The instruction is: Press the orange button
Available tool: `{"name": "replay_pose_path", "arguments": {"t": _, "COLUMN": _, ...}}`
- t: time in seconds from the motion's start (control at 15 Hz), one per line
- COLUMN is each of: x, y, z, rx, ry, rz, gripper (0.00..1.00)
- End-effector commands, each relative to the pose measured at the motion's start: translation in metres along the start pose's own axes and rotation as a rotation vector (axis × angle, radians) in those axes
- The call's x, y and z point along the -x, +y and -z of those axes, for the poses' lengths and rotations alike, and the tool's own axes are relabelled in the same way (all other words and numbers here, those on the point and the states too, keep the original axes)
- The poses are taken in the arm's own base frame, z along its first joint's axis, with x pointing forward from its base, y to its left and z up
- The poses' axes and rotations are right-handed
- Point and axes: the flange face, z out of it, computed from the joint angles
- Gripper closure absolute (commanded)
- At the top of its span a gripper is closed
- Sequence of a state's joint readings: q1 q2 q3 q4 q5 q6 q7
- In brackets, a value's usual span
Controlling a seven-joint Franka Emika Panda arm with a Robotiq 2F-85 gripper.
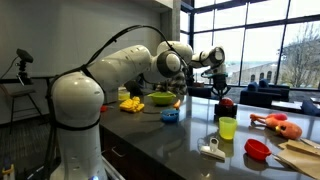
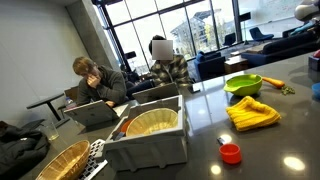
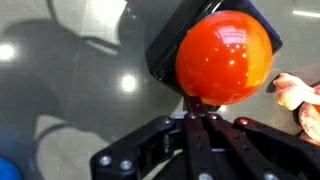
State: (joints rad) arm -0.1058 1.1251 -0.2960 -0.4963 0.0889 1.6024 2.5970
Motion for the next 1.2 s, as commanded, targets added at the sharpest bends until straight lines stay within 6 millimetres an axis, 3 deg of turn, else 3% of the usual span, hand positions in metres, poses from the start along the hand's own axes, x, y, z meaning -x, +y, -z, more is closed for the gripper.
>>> {"name": "replay_pose_path", "arguments": {"t": 0.0, "x": 0.0, "y": 0.001, "z": 0.005, "rx": -0.016, "ry": 0.006, "rz": -0.002, "gripper": 1.0}}
{"name": "replay_pose_path", "arguments": {"t": 0.73, "x": -0.009, "y": -0.037, "z": 0.039, "rx": -0.116, "ry": -0.131, "rz": -0.059, "gripper": 1.0}}
{"name": "replay_pose_path", "arguments": {"t": 1.13, "x": -0.002, "y": -0.029, "z": 0.044, "rx": -0.116, "ry": -0.151, "rz": -0.049, "gripper": 1.0}}
